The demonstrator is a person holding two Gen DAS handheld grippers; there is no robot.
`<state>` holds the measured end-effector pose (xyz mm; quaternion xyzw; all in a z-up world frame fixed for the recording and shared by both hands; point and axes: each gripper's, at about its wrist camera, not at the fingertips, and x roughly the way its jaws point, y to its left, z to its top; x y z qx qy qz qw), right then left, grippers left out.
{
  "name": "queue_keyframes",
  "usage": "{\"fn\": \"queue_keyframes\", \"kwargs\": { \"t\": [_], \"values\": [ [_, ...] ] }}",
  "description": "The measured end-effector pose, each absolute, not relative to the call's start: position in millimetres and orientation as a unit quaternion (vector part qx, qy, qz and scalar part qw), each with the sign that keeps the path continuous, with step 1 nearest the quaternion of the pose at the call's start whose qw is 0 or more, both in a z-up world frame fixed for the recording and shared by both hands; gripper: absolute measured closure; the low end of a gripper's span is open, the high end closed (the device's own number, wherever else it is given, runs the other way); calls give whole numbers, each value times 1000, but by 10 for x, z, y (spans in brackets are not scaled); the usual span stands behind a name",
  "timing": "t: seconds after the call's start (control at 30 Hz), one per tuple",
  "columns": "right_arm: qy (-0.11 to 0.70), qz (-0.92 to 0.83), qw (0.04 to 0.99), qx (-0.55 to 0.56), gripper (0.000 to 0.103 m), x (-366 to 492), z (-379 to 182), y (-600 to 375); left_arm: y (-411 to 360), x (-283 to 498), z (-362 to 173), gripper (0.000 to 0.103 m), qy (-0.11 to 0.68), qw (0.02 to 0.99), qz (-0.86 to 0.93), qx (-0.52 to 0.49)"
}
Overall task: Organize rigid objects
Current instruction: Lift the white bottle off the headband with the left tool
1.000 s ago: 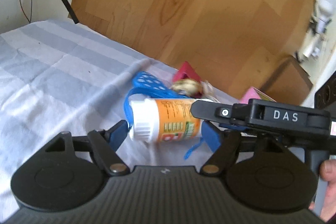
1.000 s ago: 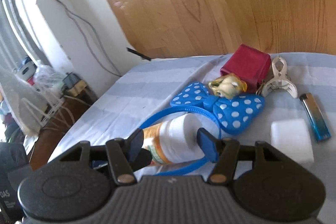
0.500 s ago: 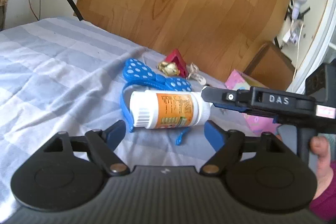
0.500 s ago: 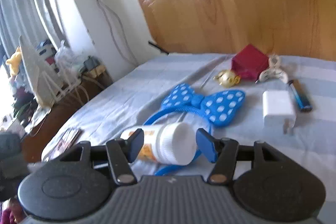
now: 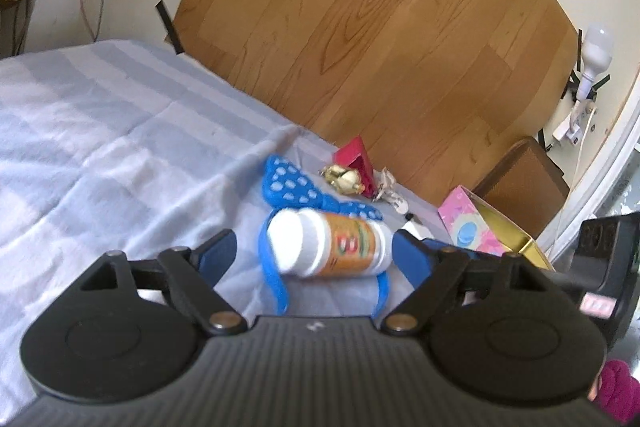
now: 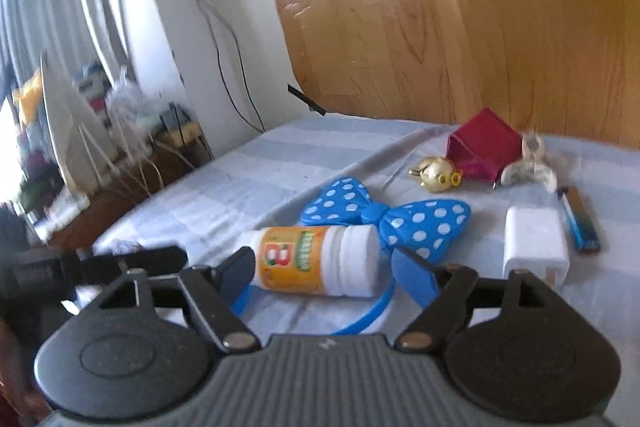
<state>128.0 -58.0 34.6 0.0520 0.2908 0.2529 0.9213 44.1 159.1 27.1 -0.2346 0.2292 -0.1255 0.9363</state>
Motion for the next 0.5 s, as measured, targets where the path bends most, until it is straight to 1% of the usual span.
{"fn": "queue_keyframes", "kwargs": {
  "t": [0.13,0.2,0.23,0.3,0.37,0.4,0.5],
  "values": [
    [282,239,929,-27,19,1371,264,-419,1458,634,268,17,234,939,-126,-217],
    [283,246,926,-52,17,1407,208,-368,1399,740,229,16,247,937,-129,-210],
    [285,251,923,-61,15,1421,179,-340,1371,794,206,16,255,935,-133,-207],
    [288,262,918,-73,15,1433,133,-299,1325,871,164,17,268,932,-140,-202],
    [290,272,913,-94,19,1434,90,-236,1284,928,127,17,276,929,-146,-198],
    [290,279,909,-107,26,1426,68,-190,1259,946,112,17,279,930,-142,-192],
    [281,270,911,-137,31,1369,45,-87,1234,919,125,17,274,936,-131,-178]
  ]
}}
